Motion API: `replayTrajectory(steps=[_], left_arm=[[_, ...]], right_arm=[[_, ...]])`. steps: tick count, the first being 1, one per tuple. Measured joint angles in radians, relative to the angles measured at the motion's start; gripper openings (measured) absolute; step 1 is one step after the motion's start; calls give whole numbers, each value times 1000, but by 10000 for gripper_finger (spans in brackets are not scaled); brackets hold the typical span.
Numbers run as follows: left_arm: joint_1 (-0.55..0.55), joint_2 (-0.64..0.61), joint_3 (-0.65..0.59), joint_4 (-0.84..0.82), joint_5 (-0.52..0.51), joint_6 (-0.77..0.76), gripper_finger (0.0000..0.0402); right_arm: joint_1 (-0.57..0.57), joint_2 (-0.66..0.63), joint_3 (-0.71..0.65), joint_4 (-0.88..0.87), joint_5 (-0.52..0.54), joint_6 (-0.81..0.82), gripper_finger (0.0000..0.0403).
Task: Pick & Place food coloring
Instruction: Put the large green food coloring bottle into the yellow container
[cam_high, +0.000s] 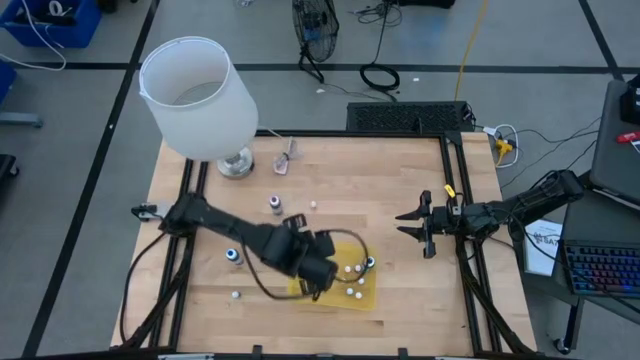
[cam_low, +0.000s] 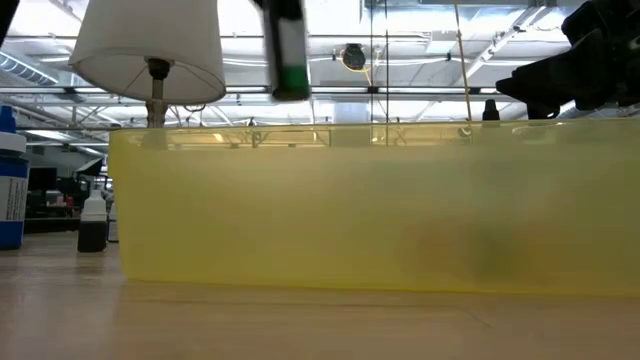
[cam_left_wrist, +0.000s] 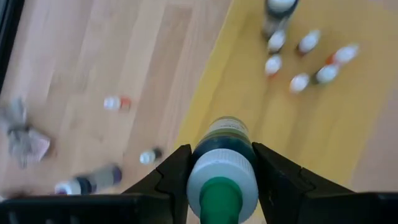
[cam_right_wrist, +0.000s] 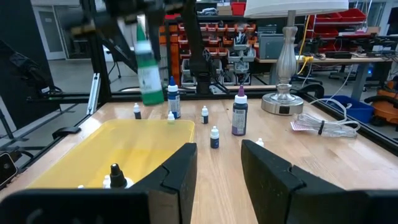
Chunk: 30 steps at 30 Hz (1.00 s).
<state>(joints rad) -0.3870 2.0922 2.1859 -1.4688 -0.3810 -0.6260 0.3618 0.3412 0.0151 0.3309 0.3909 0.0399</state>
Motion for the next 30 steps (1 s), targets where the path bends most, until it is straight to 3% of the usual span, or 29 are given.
replayTrajectory(steps=[6, 14, 28, 30], left_arm=[[-26, 0, -207, 41, -21, -120, 146], [35, 1, -414, 252, 51, -74, 146], [101, -2, -479, 326, 158, -77, 146], [101, -2, -479, 326, 160, -90, 166]], right_arm=[[0, 0, 0, 0, 0, 0, 114], [0, 0, 0, 0, 0, 0, 114], [0, 0, 0, 0, 0, 0, 115], [0, 0, 0, 0, 0, 0, 114]])
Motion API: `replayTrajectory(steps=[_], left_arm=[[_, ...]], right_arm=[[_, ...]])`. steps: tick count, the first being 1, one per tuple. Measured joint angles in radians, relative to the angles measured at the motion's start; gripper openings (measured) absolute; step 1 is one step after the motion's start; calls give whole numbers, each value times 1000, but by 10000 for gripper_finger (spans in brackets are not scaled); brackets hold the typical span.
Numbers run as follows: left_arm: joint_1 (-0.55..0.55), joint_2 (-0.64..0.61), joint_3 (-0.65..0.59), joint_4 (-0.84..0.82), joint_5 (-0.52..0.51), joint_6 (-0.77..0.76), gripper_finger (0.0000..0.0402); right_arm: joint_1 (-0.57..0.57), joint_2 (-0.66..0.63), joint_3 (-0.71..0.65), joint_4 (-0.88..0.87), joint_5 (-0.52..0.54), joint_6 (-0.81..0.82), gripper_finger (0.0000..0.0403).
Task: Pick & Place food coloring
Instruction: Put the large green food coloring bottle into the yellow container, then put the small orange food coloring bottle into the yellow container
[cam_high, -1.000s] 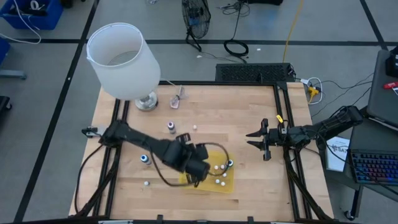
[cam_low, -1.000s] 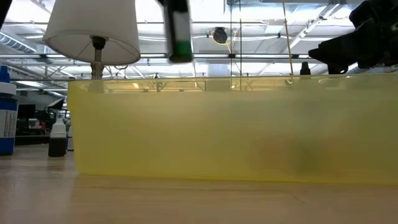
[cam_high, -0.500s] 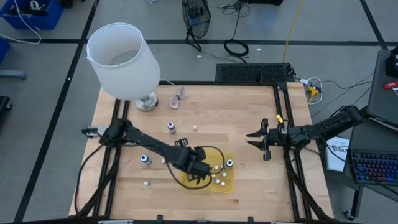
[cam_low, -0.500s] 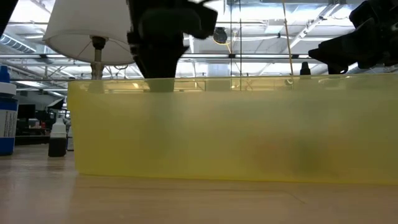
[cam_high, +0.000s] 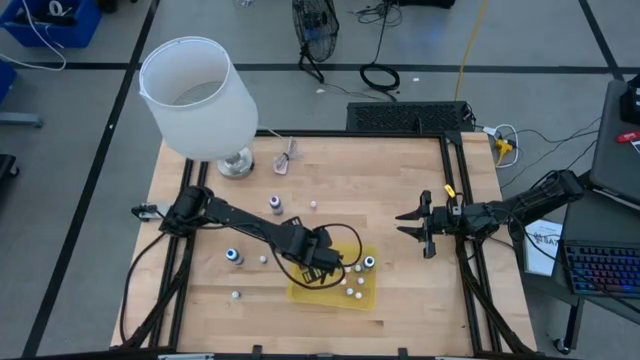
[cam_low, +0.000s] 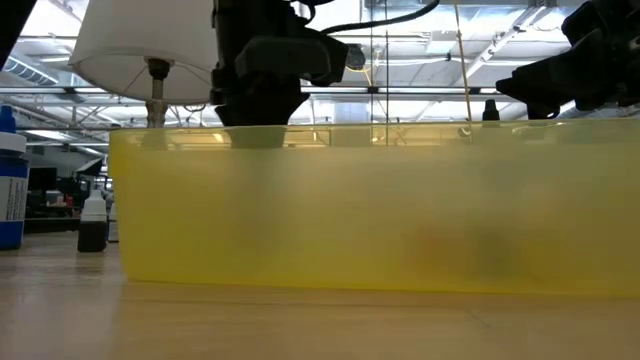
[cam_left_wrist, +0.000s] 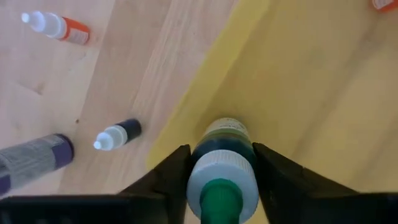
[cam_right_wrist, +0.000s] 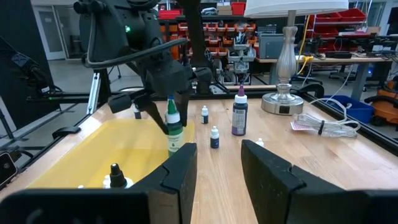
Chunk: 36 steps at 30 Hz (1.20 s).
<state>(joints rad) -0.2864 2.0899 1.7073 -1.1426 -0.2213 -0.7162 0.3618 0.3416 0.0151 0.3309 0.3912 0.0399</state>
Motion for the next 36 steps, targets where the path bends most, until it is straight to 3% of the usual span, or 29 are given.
replayTrajectory(steps=[7, 13, 20, 24, 30, 33, 36], left_arm=[[-3, 3, 11, -21, 43, -11, 324], [-1, 3, 108, -92, 16, 0, 379], [44, 2, 298, -232, -154, 116, 371], [145, 1, 367, -243, -118, 186, 355], [314, 1, 312, -219, -86, 279, 335], [377, 2, 239, -135, -92, 332, 326], [432, 2, 159, -35, -27, 379, 318]], right_arm=[[0, 0, 0, 0, 0, 0, 114], [0, 0, 0, 0, 0, 0, 115], [0, 0, 0, 0, 0, 0, 114], [0, 0, 0, 0, 0, 0, 114], [0, 0, 0, 0, 0, 0, 114], [0, 0, 0, 0, 0, 0, 114], [0, 0, 0, 0, 0, 0, 114]])
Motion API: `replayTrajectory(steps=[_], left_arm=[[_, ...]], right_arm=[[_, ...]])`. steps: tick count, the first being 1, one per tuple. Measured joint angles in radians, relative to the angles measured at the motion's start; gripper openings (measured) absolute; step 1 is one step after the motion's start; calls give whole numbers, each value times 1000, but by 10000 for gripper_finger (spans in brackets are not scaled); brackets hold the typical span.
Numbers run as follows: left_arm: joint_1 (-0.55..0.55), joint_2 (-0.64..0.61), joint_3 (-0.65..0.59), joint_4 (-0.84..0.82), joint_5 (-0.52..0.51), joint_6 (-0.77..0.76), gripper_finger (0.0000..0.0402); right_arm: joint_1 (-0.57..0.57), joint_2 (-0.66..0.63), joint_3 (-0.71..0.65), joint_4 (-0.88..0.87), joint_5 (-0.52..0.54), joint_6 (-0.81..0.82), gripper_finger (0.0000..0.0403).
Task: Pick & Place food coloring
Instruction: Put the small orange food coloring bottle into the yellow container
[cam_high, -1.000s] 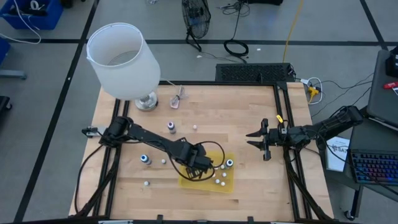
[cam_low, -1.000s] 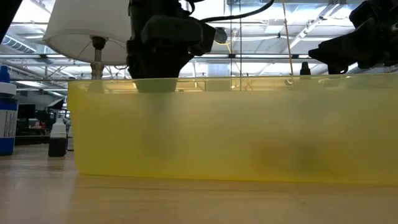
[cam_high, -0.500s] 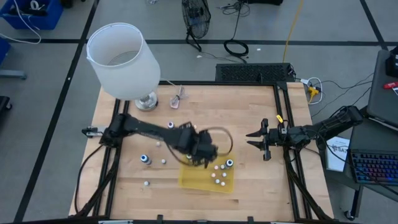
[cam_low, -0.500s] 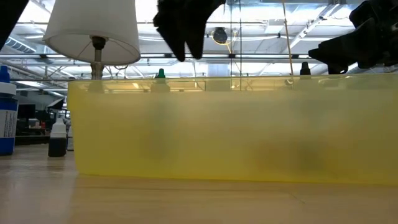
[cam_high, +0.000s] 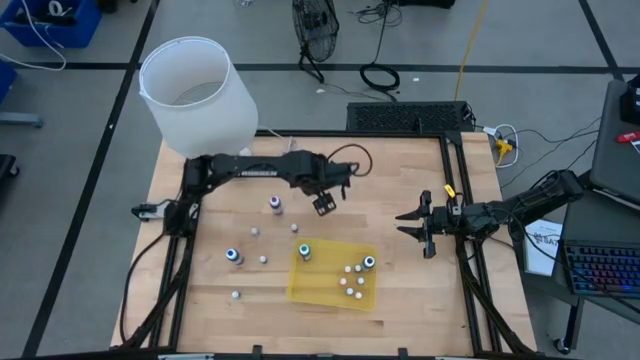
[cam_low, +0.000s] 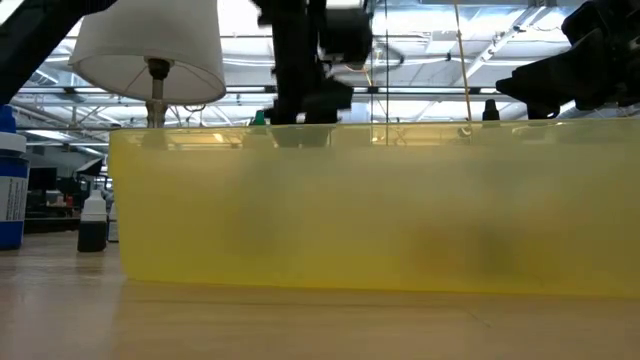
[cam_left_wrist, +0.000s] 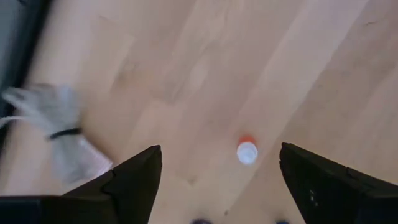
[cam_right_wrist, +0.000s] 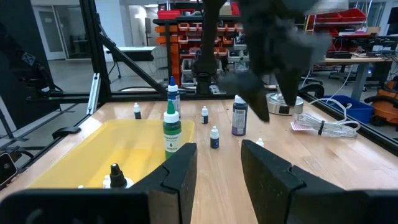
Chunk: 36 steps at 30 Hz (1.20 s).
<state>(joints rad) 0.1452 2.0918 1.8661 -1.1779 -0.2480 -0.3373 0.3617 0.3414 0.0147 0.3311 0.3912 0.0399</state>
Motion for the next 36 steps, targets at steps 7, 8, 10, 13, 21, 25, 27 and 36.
replayTrajectory(steps=[7, 8, 10, 13, 21, 25, 27, 36], left_arm=[[64, 1, -151, 132, 155, 41, 306], [64, 1, -168, 149, 156, 40, 306], [65, 1, -199, 182, 156, 40, 308], [65, 1, -239, 230, 160, 45, 312], [60, 1, -293, 262, 192, 28, 306], [56, 1, -301, 286, 192, 22, 298], [55, 1, -306, 304, 192, 22, 293], [55, 1, -306, 315, 198, 23, 268]], right_arm=[[0, 0, 0, 0, 0, 0, 115], [0, 0, 0, 0, 0, 0, 115], [0, 0, 0, 0, 0, 0, 114], [0, 0, 0, 0, 0, 0, 114], [0, 0, 0, 0, 0, 0, 115], [0, 0, 0, 0, 0, 0, 114], [0, 0, 0, 0, 0, 0, 115], [0, 0, 0, 0, 0, 0, 114]])
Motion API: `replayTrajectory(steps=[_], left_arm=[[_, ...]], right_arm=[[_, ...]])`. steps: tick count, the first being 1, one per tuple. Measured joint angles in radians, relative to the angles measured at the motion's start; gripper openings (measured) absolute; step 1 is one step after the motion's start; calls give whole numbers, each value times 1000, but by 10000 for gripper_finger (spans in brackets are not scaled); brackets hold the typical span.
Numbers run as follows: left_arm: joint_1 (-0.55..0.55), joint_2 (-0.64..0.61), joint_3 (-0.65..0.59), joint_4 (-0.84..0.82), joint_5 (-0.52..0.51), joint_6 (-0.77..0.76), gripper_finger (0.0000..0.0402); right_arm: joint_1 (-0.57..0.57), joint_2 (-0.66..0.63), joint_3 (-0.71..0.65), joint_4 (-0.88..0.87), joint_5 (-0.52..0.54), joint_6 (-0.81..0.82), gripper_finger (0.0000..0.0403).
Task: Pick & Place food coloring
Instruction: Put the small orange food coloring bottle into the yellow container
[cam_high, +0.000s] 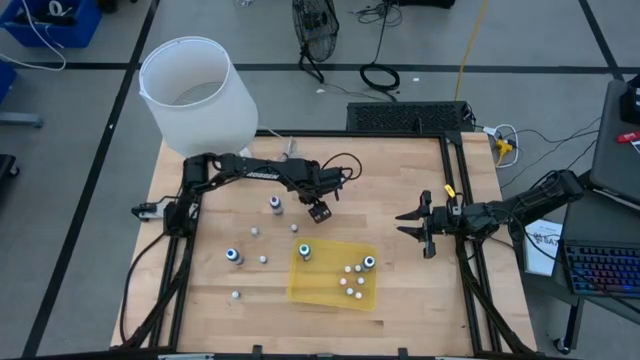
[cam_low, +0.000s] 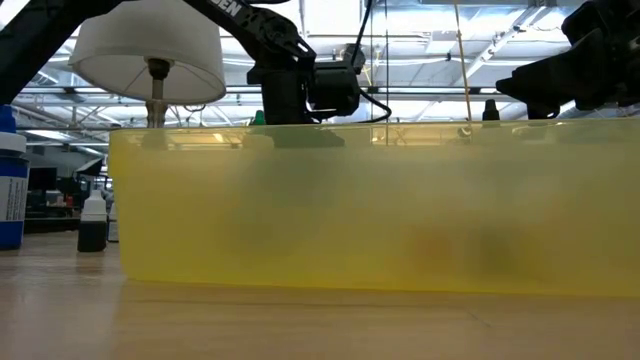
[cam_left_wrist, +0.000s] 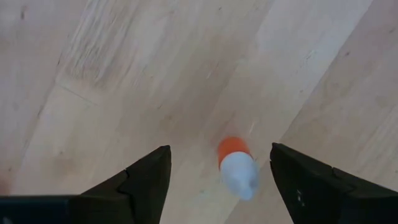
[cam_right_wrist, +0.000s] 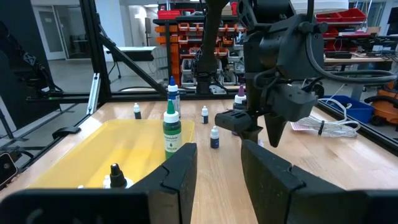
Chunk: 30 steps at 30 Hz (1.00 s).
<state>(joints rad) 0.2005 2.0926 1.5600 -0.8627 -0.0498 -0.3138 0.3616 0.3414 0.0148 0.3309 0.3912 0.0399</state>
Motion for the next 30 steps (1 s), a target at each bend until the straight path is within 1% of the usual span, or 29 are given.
replayTrajectory(steps=[10, 19, 25, 30], left_arm=[[0, 0, 0, -3, 0, -2, 224], [0, 0, 0, -3, 0, -3, 173], [0, 0, 0, -2, -1, 1, 125], [0, -1, 0, -1, -2, 18, 65]], right_arm=[[0, 0, 0, 0, 0, 0, 115], [0, 0, 0, 0, 0, 0, 114], [0, 0, 0, 0, 0, 0, 114], [0, 0, 0, 0, 0, 0, 115]])
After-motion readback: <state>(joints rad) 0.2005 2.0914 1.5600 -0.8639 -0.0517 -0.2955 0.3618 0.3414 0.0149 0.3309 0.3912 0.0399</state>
